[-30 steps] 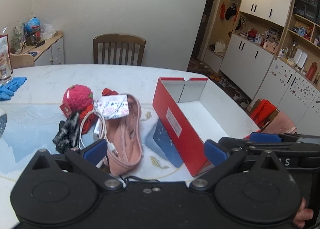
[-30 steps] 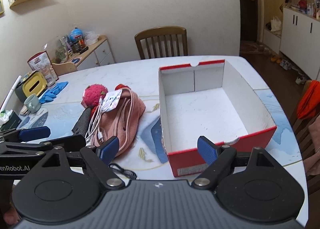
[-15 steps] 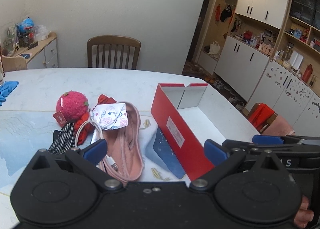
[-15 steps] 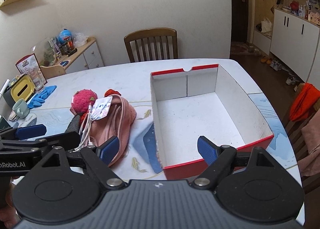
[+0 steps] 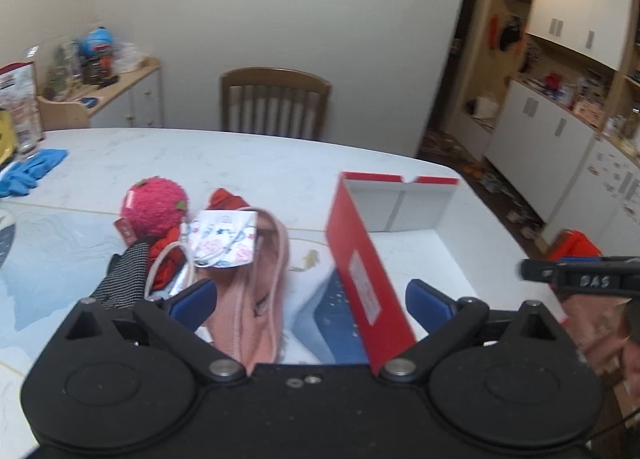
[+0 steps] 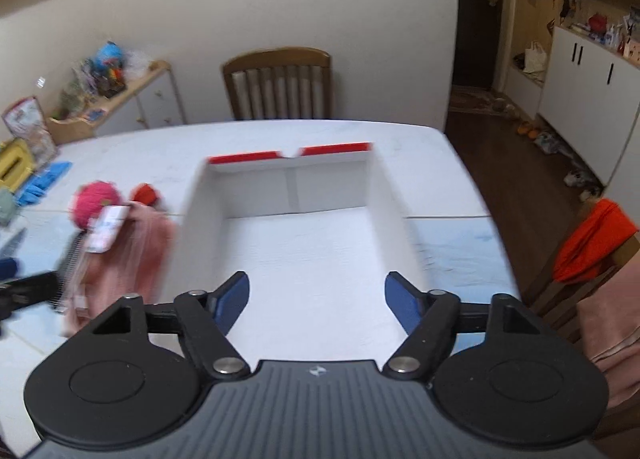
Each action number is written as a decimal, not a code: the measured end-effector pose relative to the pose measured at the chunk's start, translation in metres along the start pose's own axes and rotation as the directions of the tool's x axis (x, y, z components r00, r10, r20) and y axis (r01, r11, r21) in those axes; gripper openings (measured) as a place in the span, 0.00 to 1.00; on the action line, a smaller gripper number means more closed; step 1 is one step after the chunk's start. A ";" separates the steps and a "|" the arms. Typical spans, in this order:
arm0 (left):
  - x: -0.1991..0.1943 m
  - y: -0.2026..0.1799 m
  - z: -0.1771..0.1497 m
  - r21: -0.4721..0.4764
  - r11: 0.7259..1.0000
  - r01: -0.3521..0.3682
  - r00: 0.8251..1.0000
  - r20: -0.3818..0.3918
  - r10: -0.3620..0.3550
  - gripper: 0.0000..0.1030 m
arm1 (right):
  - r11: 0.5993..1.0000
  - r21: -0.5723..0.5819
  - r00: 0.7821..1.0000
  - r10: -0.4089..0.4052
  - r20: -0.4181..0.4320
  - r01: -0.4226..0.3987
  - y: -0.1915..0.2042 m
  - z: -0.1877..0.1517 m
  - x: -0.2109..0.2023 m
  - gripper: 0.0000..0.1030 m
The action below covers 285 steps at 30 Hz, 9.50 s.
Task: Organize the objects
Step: 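Close the right gripper on the box divider while the left gripper approaches the pile, then grasp the white charging cable with the left gripper, then carry the white cable into the shoebox and open the left gripper, then move the left gripper back to the pile toward the black cable, then grasp the black cable with the left gripper, then carry the black cable into the shoebox and open the left gripper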
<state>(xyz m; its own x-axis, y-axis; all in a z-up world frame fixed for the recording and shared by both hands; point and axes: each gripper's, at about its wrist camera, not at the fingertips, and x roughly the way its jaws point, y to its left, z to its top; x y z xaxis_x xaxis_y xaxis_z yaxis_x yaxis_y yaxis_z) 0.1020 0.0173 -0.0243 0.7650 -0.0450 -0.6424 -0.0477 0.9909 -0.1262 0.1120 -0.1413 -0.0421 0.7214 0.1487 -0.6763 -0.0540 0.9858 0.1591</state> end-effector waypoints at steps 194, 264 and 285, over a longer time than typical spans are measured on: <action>0.075 0.035 0.040 0.217 0.966 0.138 0.975 -0.202 -0.094 0.99 | 0.998 0.020 0.951 -0.057 -0.304 0.066 -0.052 -0.012 0.080 0.02; 0.046 0.096 -0.076 -0.019 0.996 -0.081 0.874 -0.483 0.062 0.10 | 0.999 -0.019 0.942 -0.032 -0.335 0.027 -0.053 -0.019 0.089 0.02; -0.011 0.049 0.005 0.043 0.989 0.141 0.953 -0.275 -0.125 0.09 | 1.000 -0.012 0.944 -0.017 -0.328 0.014 -0.056 -0.021 0.088 0.02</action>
<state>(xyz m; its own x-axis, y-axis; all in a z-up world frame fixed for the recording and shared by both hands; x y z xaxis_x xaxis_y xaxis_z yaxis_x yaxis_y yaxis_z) 0.0943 0.0669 -0.0199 0.5584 -0.2012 -0.8048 0.0884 0.9790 -0.1835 0.1639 -0.1814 -0.1259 0.4555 0.1491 -0.8776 -0.0523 0.9886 0.1409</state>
